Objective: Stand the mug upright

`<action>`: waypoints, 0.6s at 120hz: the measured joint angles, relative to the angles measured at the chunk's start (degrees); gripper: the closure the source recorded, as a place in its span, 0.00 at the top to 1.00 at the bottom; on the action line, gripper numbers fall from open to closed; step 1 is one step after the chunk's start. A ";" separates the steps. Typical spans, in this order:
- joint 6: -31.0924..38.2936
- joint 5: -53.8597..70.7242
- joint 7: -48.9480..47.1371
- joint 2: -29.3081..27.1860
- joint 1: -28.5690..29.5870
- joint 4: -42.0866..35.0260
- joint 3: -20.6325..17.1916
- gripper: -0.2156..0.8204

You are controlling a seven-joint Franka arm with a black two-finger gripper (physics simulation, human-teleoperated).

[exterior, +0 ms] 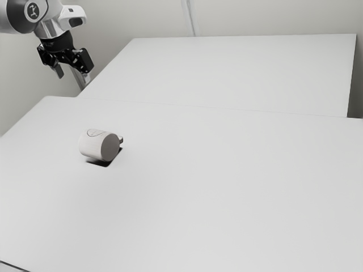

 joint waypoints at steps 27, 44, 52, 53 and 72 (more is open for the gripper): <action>0.18 -0.30 -0.01 -0.26 0.64 -0.48 0.35 0.79; 0.00 -0.76 0.18 -0.11 3.99 -1.36 0.59 0.79; -0.79 -3.17 0.24 0.38 7.55 -1.91 0.78 0.79; -0.92 -3.72 0.25 0.47 8.06 -2.11 0.81 0.79; -2.64 -13.54 1.18 5.28 18.39 -3.38 1.40 0.79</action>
